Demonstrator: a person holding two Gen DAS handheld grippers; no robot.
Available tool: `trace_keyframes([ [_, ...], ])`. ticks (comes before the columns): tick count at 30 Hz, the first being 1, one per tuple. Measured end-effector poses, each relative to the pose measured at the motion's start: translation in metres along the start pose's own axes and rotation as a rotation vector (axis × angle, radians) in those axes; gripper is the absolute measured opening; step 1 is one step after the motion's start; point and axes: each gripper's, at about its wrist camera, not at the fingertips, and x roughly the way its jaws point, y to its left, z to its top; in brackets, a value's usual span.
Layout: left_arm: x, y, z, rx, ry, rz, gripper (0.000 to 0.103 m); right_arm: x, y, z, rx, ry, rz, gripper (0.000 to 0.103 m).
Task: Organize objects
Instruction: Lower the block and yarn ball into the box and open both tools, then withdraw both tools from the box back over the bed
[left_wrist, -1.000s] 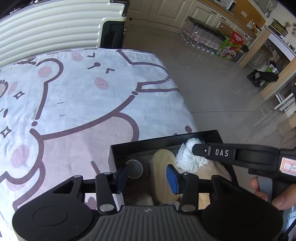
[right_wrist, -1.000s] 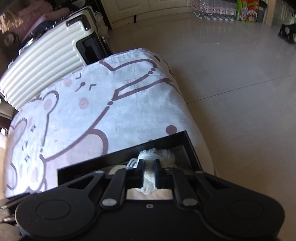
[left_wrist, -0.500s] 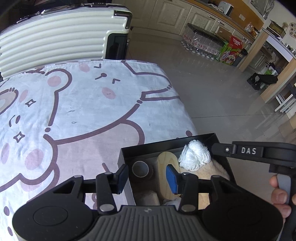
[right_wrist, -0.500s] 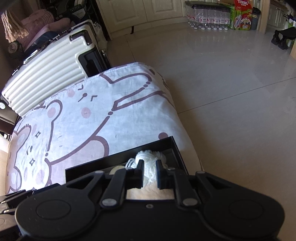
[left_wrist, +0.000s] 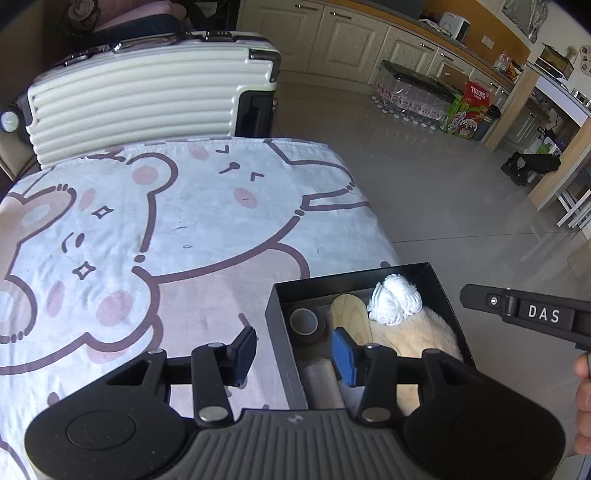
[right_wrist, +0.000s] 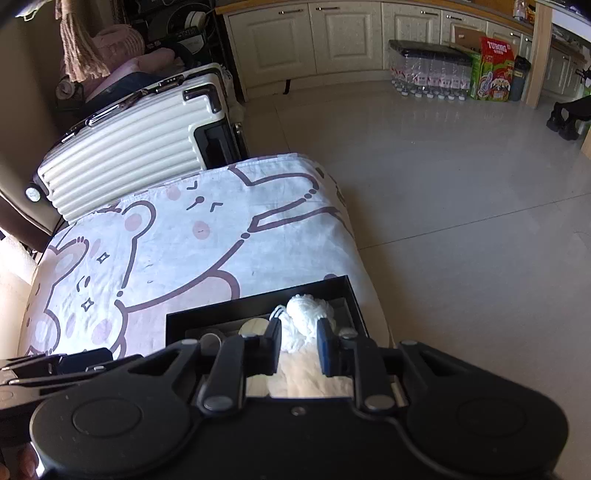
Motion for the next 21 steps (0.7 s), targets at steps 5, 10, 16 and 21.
trace_keyframes([
  [5,-0.018,0.000,-0.007,0.001,-0.008,0.012,0.048,-0.022,0.003,-0.009,-0.020,-0.019,-0.002,0.023],
  [10,-0.033,-0.005,-0.013,0.005,-0.027,0.020,0.055,-0.041,0.005,-0.016,-0.043,-0.037,-0.007,0.024],
  [16,-0.048,-0.010,-0.020,0.012,-0.031,0.041,0.062,-0.057,0.004,-0.026,-0.059,-0.044,-0.022,0.028],
  [21,-0.059,-0.011,-0.026,0.002,-0.032,0.068,0.068,-0.070,0.003,-0.035,-0.085,-0.050,-0.057,0.038],
])
